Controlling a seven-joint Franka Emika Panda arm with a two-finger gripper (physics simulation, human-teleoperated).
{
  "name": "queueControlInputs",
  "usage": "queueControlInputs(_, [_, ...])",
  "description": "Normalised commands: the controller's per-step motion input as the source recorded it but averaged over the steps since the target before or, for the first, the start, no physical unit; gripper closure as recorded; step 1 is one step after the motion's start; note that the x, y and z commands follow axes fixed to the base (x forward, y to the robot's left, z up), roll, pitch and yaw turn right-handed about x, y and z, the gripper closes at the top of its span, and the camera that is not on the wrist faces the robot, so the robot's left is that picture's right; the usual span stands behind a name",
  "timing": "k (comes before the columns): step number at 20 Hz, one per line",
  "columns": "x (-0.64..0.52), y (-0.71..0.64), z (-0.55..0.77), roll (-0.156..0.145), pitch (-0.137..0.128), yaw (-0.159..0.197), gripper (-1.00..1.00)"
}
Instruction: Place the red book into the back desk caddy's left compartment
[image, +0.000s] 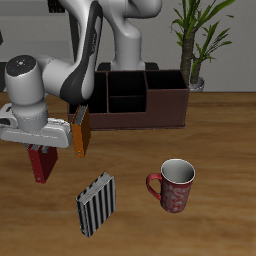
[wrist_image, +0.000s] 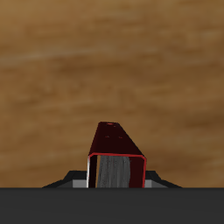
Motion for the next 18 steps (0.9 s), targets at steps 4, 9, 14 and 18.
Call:
queueControlInputs(4, [-0.01, 0.04, 0.1, 0.017, -0.008, -0.048, 1.0])
queueControlInputs(9, [-0.04, 0.02, 0.32, -0.011, -0.03, 0.007, 1.0])
queueControlInputs(14, [-0.23, -0.01, 0.99, -0.047, -0.099, 0.051, 1.0])
queueControlInputs(18, [-0.32, -0.04, 0.99, -0.067, -0.067, 0.027, 1.0])
